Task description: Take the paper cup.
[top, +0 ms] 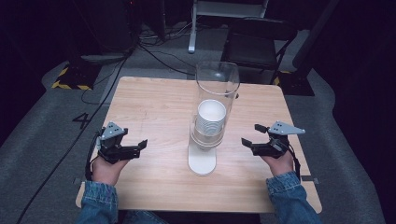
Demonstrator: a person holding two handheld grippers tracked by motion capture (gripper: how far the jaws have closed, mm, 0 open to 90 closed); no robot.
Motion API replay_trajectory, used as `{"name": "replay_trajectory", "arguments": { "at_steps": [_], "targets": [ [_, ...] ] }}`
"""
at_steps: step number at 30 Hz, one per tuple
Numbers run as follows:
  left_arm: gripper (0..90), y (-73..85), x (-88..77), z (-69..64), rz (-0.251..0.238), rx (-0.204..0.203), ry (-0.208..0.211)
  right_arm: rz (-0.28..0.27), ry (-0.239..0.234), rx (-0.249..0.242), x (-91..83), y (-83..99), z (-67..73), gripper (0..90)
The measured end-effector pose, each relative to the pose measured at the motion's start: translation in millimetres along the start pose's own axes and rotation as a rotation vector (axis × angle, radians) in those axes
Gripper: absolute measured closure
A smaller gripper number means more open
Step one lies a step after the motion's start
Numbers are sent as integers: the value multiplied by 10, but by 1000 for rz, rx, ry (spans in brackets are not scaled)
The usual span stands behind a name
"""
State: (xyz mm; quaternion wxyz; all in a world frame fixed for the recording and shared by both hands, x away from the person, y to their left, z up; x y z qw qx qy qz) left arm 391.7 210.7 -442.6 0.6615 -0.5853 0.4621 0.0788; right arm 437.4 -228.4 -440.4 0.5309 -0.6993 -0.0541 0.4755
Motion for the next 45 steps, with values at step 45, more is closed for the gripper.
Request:
{"name": "replay_trajectory", "arguments": {
  "at_steps": [45],
  "targets": [
    [150, 260, -70, -123, -52, -27, 56, -75, -276, -141, 755, -352, 1036, 153]
  ]
}}
Point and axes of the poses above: each handheld gripper's, and its own axes: x roughly forward along the jaws, y roughly out of its underside, z roughly to its left, the point moved 6 cm from there along x, roughly forward along the jaws, and after that the axes turned 13 degrees about z, right-handed, at the moved point
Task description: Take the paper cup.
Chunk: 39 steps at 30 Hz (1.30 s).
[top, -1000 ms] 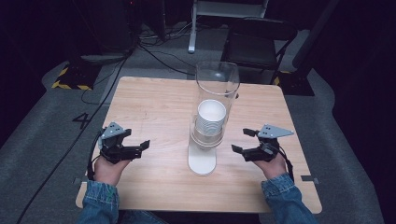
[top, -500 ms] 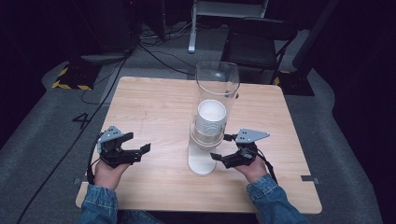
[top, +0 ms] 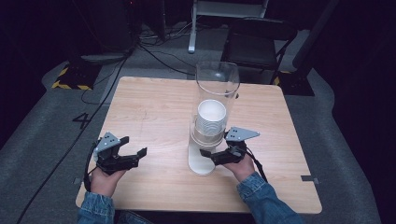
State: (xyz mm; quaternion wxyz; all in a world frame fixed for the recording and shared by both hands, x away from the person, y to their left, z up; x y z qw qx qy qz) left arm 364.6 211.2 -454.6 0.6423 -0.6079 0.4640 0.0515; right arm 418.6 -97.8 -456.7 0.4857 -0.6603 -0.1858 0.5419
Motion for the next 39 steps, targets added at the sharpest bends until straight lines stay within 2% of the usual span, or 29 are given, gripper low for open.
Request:
{"name": "replay_trajectory", "arguments": {
  "at_steps": [1, 2, 4, 7, 9, 11, 17, 20, 37, 39],
  "targets": [
    [150, 29, 11, 2, 16, 6, -23, -28, 13, 3, 11, -31, 3, 155],
    [150, 36, 19, -2, 13, 2, -28, -35, 13, 4, 17, -38, 6, 158],
    [150, 58, 22, 0, 19, 6, -38, -31, 9, -4, 41, -46, 15, 188],
    [150, 78, 24, -17, 20, 12, -37, -20, 28, -38, 50, -48, 35, 268],
    [150, 84, 26, -22, 24, 17, -40, -21, 46, -34, 46, -53, 24, 298],
    [150, 89, 32, -24, 30, 25, -48, -20, 34, -27, 47, -51, 19, 306],
    [150, 93, 39, -22, 37, 32, -46, -14, 40, -35, 45, -49, 19, 315],
    [151, 94, 48, -22, 44, 23, -45, -13, 41, -37, 44, -48, 19, 318],
    [154, 101, 86, -32, 66, 31, -44, -9, 75, -76, 37, -32, -16, 322],
    [156, 113, 98, -24, 78, 26, -49, -4, 94, -95, 33, -25, -31, 322]
  ]
}}
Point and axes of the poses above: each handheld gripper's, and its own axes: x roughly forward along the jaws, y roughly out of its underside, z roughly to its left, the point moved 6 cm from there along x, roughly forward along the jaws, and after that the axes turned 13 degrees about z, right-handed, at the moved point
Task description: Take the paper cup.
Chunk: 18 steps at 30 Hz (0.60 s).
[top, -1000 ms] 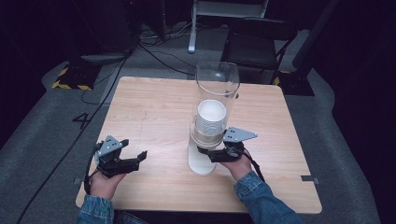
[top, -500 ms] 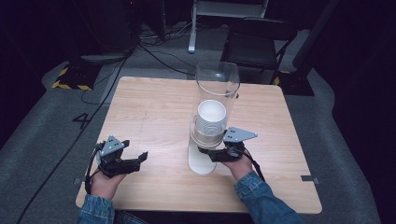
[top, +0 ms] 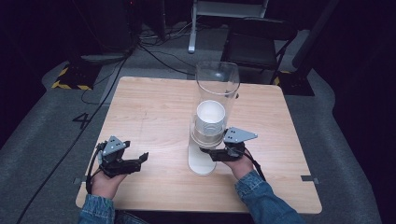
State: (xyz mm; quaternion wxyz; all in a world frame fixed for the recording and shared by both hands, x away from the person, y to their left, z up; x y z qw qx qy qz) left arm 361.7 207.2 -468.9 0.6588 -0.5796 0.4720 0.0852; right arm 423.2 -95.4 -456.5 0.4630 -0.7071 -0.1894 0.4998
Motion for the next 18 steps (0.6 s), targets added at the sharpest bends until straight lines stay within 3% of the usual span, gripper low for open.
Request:
{"name": "replay_trajectory", "arguments": {
  "at_steps": [2, 8, 12, 18],
  "targets": [
    [156, 7, 12, -2, 4, 3, 1, 4, 19, -19, -2, 9, -15, 321],
    [156, 10, 24, -13, 9, 4, 4, -3, 16, -11, 2, 12, -14, 321],
    [156, 10, 30, -14, 9, 0, 8, -17, 7, 24, 10, 27, 7, 322],
    [156, 6, 30, -14, 10, 3, 11, -22, -7, 41, 16, 34, 24, 322]
  ]
}}
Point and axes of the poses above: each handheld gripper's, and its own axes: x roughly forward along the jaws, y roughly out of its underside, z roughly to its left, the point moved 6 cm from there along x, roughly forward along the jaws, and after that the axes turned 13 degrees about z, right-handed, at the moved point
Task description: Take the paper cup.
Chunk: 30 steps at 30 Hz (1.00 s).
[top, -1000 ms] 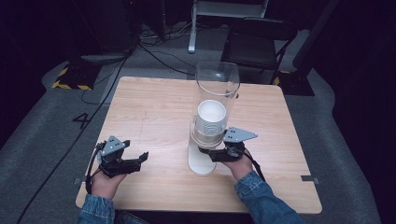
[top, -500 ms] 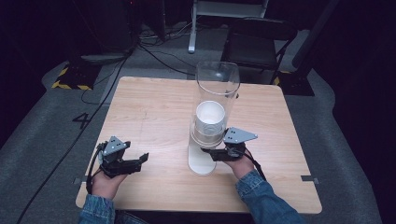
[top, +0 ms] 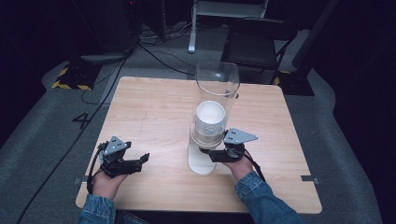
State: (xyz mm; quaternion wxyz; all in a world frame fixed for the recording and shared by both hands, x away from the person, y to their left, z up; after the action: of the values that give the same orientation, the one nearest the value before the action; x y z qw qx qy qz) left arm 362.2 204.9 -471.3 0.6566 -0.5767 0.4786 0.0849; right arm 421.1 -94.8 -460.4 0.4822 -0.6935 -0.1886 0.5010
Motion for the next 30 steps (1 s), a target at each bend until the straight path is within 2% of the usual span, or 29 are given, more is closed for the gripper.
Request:
{"name": "replay_trajectory", "arguments": {
  "at_steps": [9, 11, 13, 17, 19, 30],
  "targets": [
    [156, -6, 17, -7, 2, 0, 1, -3, -38, 31, 23, 13, 33, 322],
    [156, -5, 18, -5, 5, 1, 2, 13, -56, 41, 36, 26, 34, 329],
    [156, -6, 17, 2, 3, 2, 0, 64, -66, 45, 105, 107, 30, 333],
    [156, -7, 11, 12, 0, 1, 5, 57, -80, 54, 133, 153, 21, 332],
    [156, -5, 14, 20, 0, -3, 6, 57, -60, 31, 133, 170, 19, 332],
    [156, -17, 54, 37, 7, 3, 6, 84, -46, 29, 162, 266, 5, 332]
  ]
}}
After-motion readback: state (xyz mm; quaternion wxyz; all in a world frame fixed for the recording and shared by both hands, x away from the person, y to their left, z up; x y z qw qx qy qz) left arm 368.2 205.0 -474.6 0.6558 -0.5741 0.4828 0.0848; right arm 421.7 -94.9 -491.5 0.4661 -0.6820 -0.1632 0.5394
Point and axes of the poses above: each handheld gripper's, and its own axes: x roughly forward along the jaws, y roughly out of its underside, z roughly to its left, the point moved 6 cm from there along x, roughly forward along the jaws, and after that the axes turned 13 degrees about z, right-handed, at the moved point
